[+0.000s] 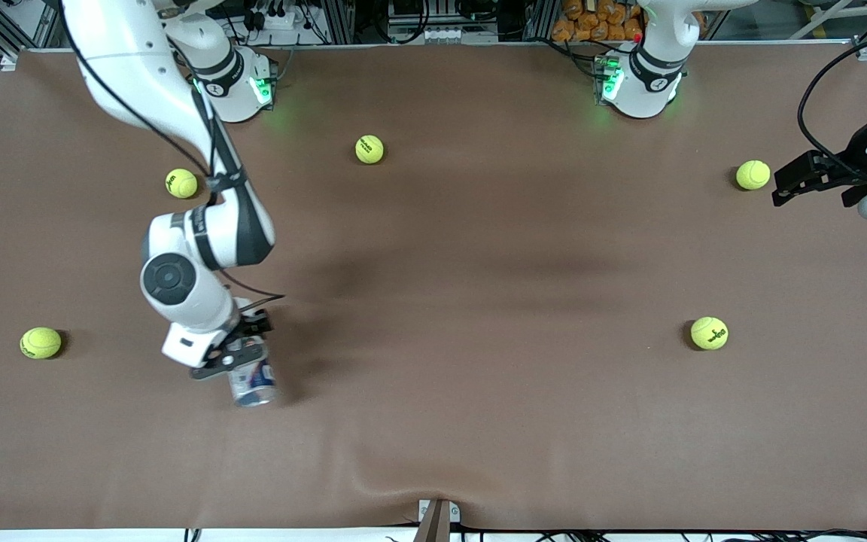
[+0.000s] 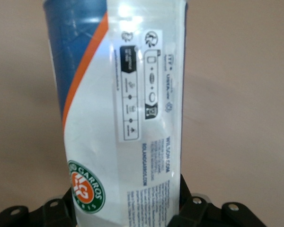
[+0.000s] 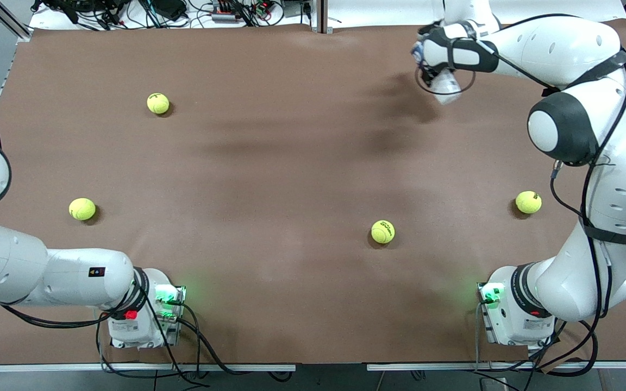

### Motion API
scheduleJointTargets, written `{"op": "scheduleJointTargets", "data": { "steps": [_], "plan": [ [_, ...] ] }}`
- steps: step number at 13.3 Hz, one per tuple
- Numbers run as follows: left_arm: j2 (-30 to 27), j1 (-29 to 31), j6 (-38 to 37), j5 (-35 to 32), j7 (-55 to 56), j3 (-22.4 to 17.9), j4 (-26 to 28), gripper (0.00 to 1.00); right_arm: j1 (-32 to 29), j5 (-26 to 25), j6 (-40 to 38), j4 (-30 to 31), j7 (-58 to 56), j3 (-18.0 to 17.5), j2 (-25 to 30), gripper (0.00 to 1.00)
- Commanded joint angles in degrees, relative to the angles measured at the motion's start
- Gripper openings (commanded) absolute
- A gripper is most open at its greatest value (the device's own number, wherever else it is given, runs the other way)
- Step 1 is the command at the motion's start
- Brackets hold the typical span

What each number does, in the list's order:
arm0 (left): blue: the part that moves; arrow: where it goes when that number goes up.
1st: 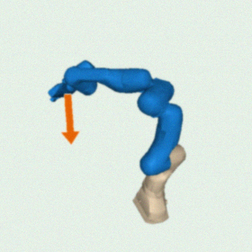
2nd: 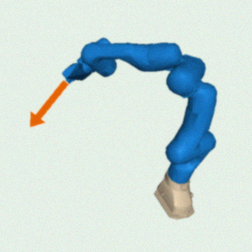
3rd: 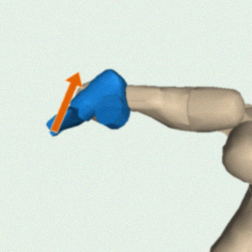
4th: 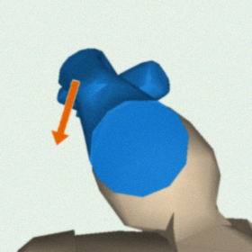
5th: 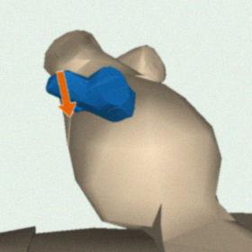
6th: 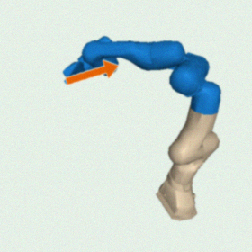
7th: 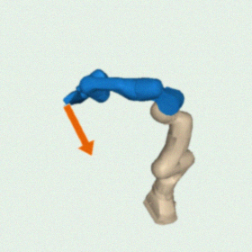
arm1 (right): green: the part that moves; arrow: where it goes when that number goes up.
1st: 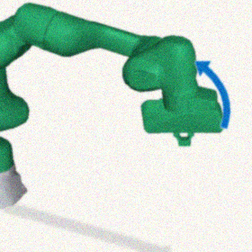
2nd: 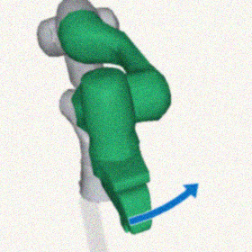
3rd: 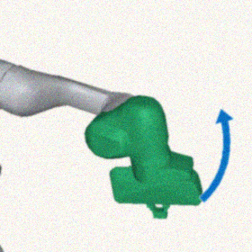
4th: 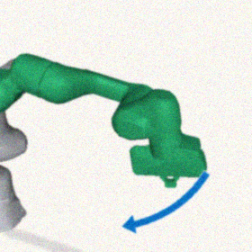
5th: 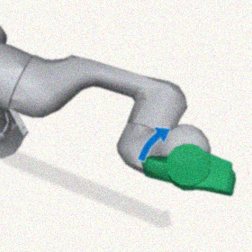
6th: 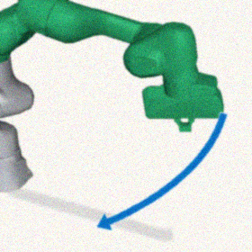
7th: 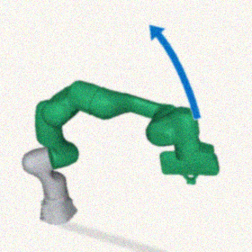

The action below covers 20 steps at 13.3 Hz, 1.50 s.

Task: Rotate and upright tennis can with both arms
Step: 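Drag the can with the right gripper toward the table middle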

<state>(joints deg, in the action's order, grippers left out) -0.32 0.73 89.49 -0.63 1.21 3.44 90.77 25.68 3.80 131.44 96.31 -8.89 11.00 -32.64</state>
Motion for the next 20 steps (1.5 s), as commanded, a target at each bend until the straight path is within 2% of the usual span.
{"op": "scheduleJointTargets", "data": {
  "steps": [1, 7, 9, 10, 12, 14, 17, 20],
  "plan": [
    [0.1, 0.7, -0.3, -0.2, -1.3, 0.4, -0.5, 1.00, 0.3, 3.6, -0.7, -2.7, -0.2, -3.8, 0.9, 0.77],
    [0.1, 0.6, -0.3, -0.2, -1.3, 0.5, -0.5, 1.00, 6.1, 3.9, 0.3, -5.6, 0.2, -4.1, 0.6, 0.78],
    [0.1, 0.6, -0.3, -0.2, -1.3, 0.5, -0.4, 1.00, 10.1, 2.6, 1.0, -6.7, -0.5, -4.0, -0.9, 0.78],
    [0.1, 0.6, -0.3, -0.2, -1.3, 0.5, -0.4, 1.00, 12.4, 0.9, 0.9, -7.1, -0.6, -3.8, -1.5, 0.78],
    [0.1, 0.6, -0.3, -0.2, -1.6, 0.5, -0.4, 1.00, 14.3, -6.6, 0.9, -7.2, -0.5, -3.9, -1.9, 0.78],
    [0.1, 0.6, -0.3, -0.2, -2.1, 0.5, -0.5, 1.00, 15.9, -11.0, 0.9, -7.2, -0.7, -4.0, -1.9, 0.78],
    [0.2, 0.6, -0.3, -0.1, -2.1, 0.5, -0.4, 1.00, 18.9, -14.9, 1.0, -7.3, -3.2, -4.0, -3.2, 0.78],
    [0.2, 0.6, -0.3, -0.1, -2.1, 0.5, -0.4, 1.00, 21.9, -15.1, 1.1, -9.6, -8.4, -4.0, -5.8, 0.78]
  ]
}}
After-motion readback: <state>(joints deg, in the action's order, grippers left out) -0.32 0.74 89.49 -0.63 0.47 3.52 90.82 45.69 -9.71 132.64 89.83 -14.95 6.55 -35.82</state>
